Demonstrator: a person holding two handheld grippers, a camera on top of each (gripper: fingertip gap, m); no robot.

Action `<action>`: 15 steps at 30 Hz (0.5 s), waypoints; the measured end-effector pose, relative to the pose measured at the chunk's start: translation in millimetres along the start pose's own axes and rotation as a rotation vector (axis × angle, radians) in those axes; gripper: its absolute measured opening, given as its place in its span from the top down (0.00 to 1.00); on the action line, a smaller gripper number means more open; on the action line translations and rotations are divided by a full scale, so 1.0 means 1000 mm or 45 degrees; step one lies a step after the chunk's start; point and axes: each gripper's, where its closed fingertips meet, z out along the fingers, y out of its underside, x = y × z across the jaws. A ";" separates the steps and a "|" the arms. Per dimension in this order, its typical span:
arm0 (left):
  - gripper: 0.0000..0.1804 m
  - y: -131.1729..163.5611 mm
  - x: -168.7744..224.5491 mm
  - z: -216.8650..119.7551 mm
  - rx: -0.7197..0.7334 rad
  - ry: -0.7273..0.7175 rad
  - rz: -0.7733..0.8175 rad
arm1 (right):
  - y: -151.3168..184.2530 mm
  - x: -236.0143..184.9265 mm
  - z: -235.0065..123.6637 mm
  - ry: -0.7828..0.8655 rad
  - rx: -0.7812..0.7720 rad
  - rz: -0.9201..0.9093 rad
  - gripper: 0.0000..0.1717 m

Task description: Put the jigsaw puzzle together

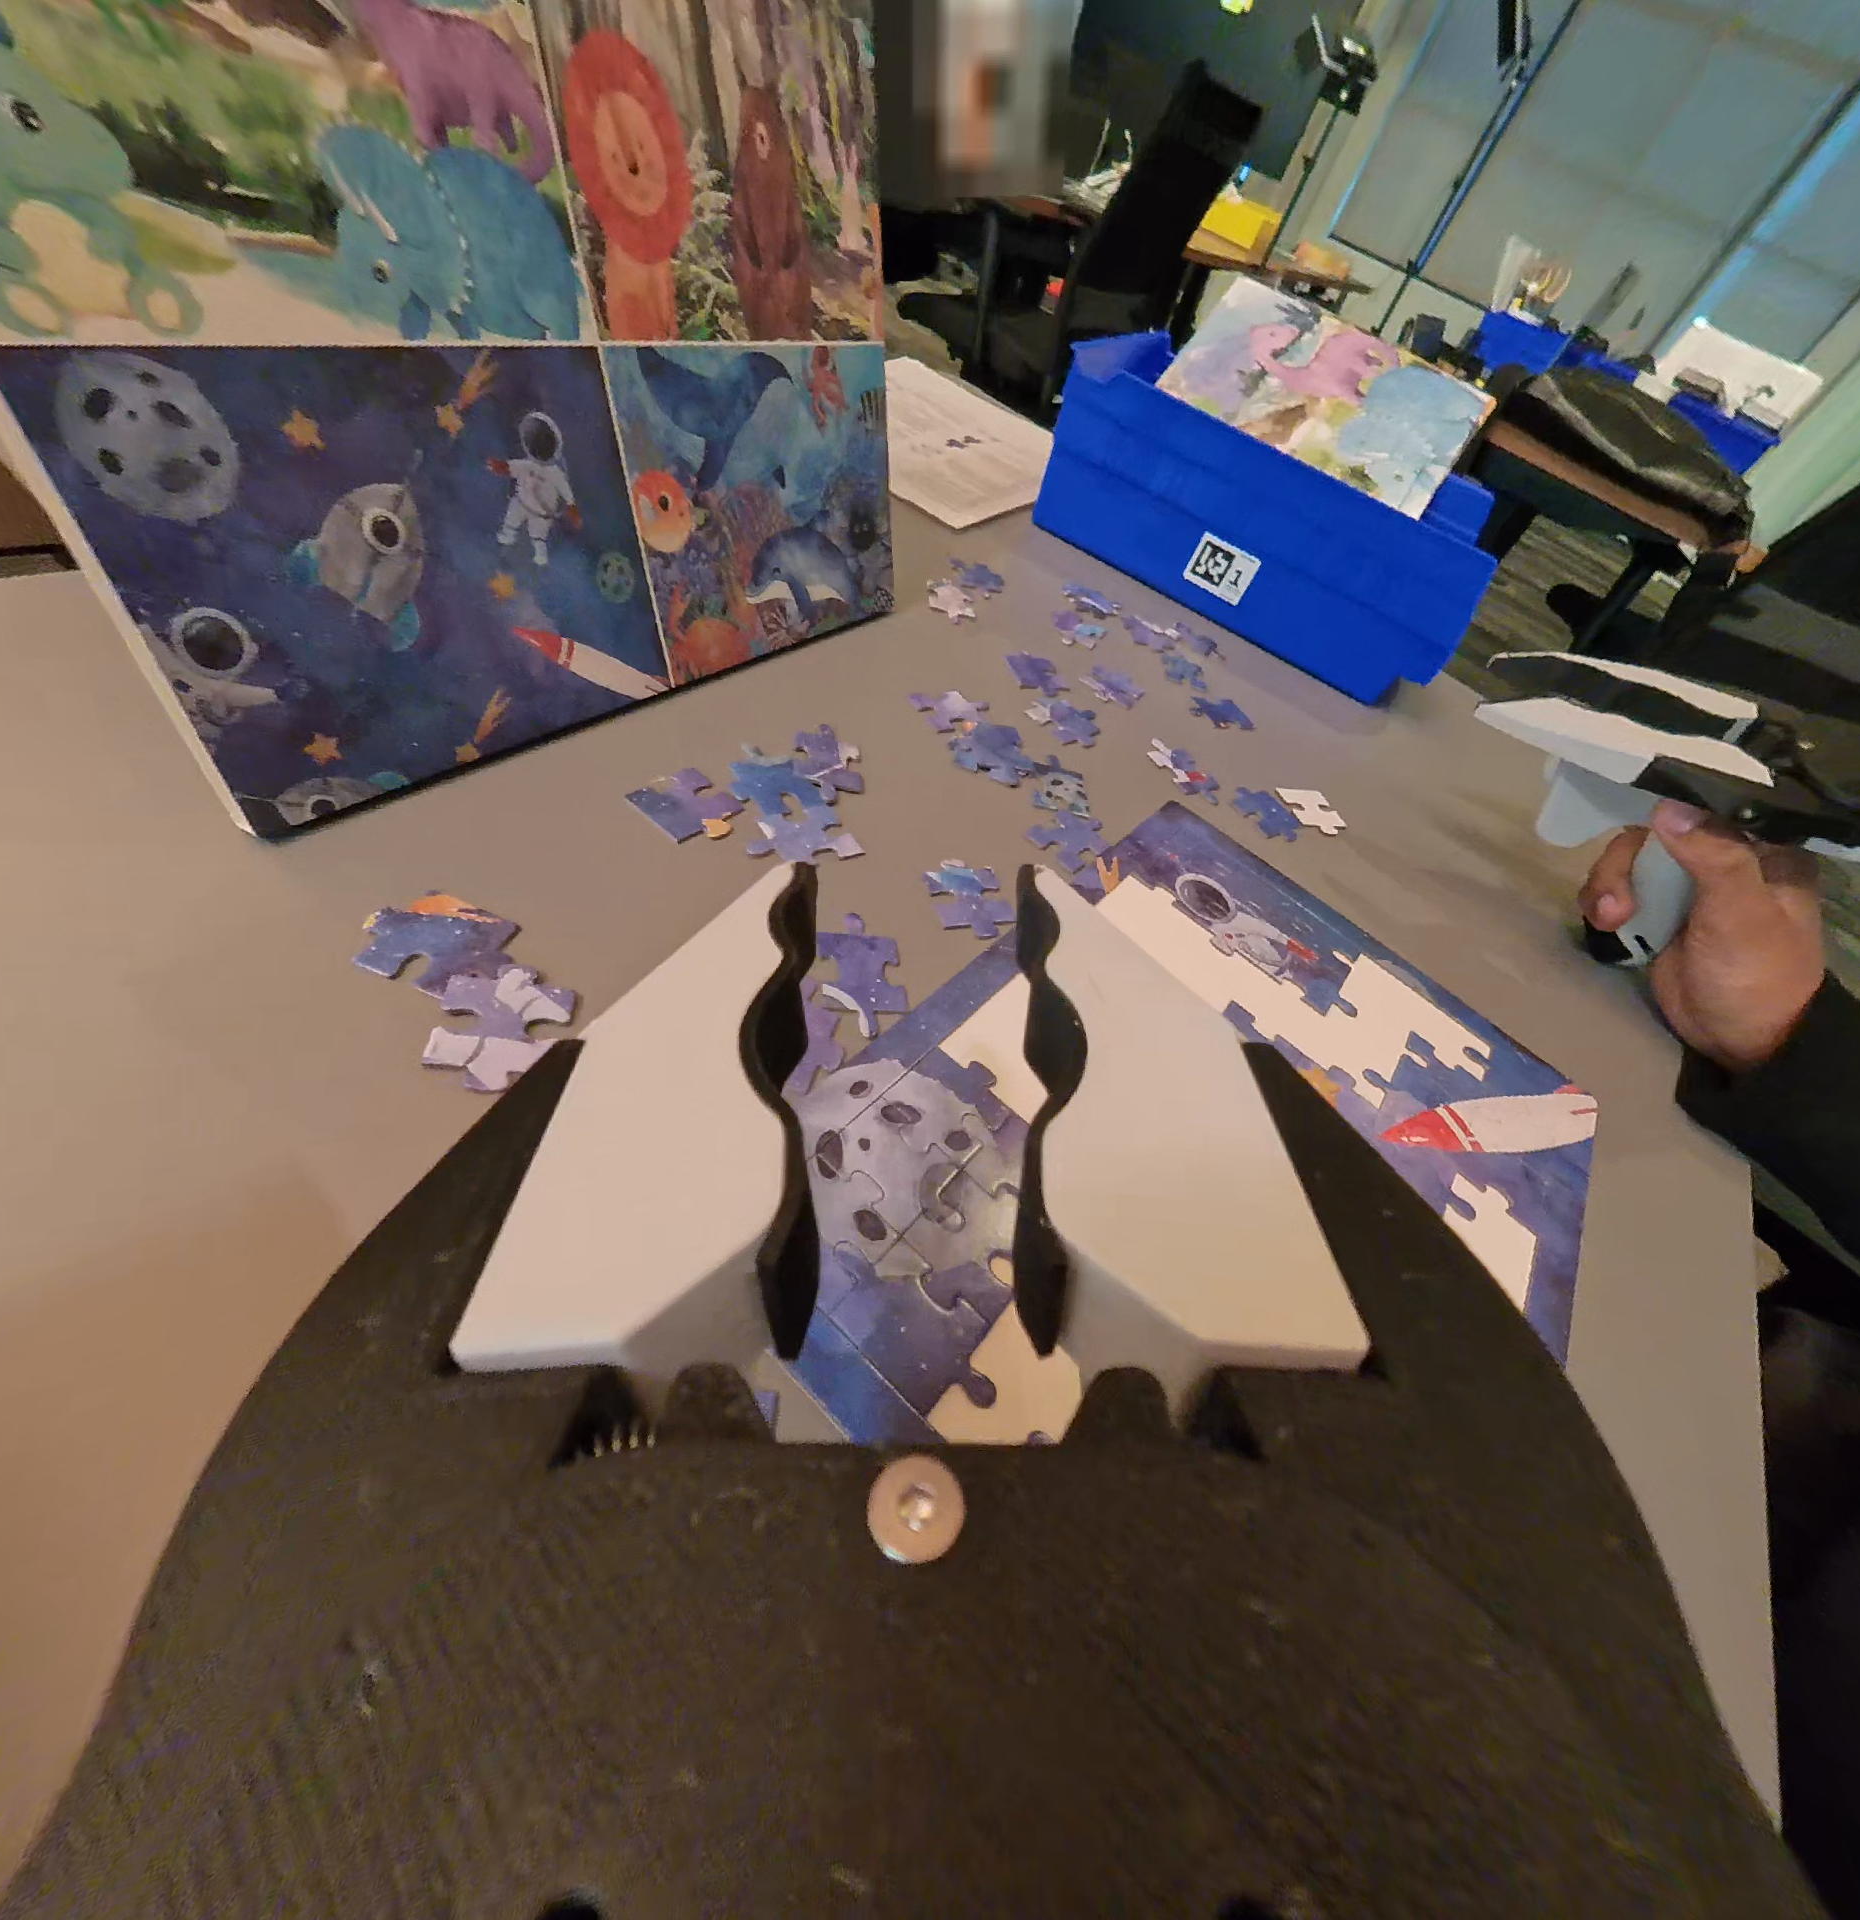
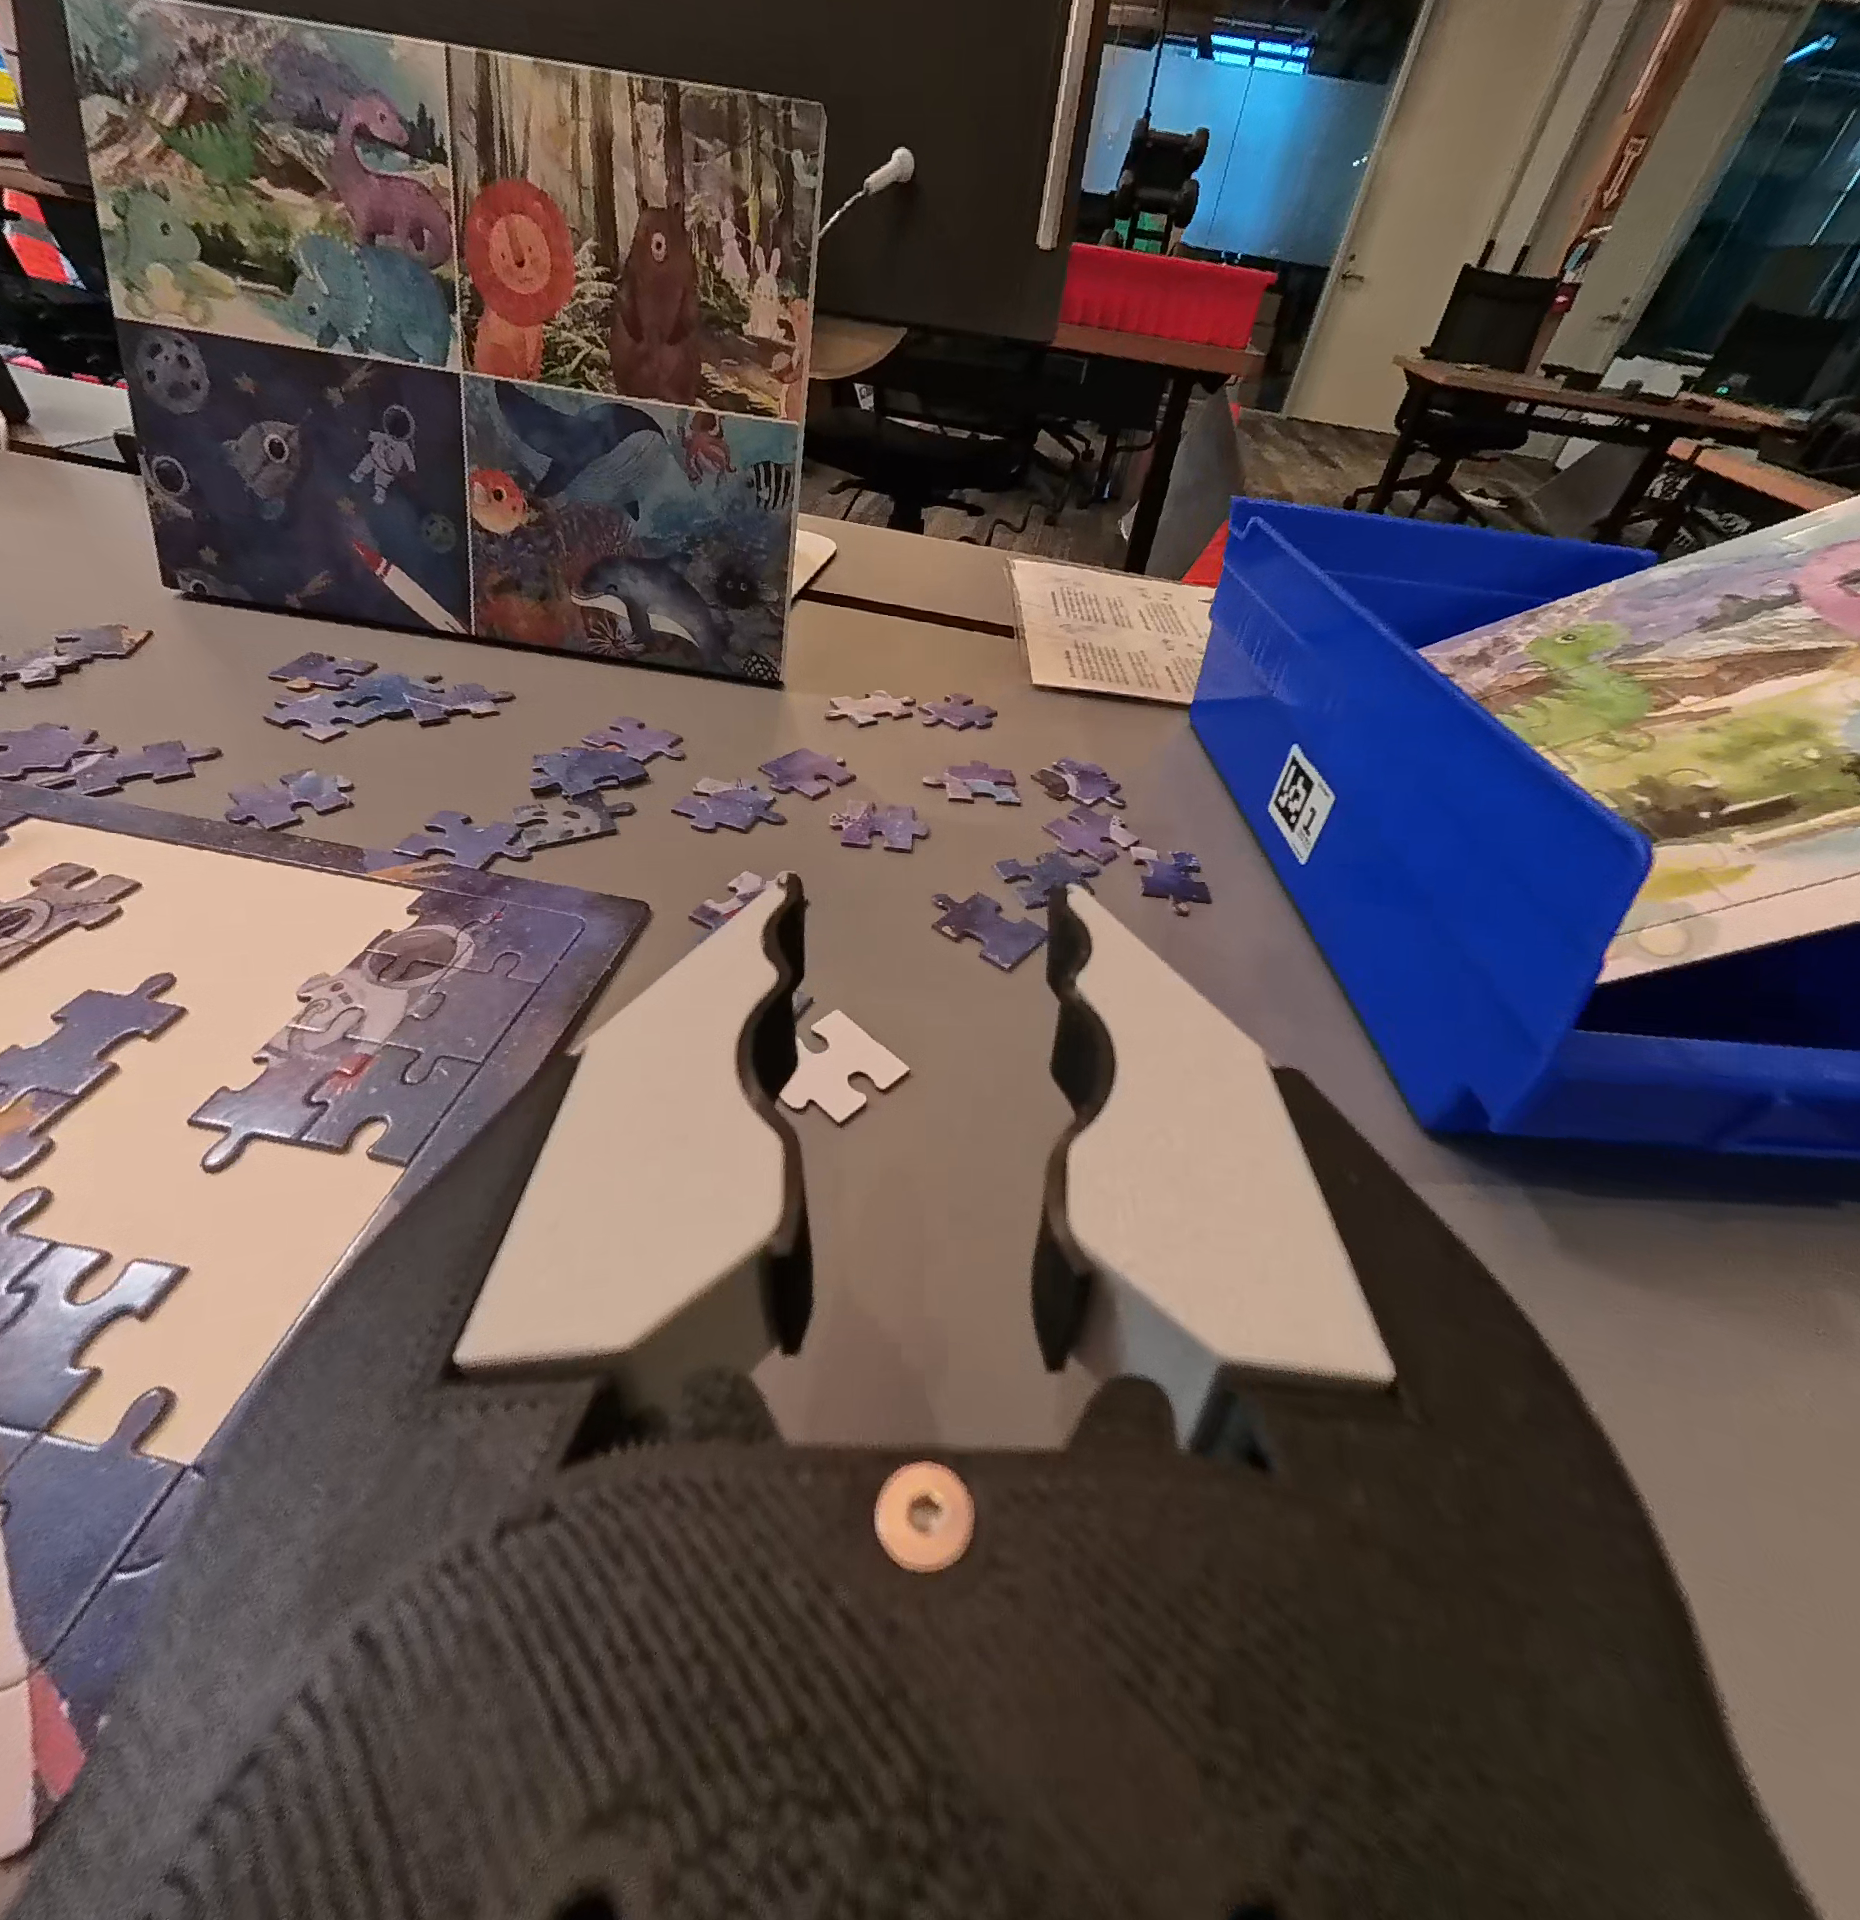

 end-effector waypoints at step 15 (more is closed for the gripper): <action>0.80 -0.007 -0.008 -0.002 0.064 -0.044 -0.068 | 0.000 0.000 0.000 -0.003 0.000 0.006 0.75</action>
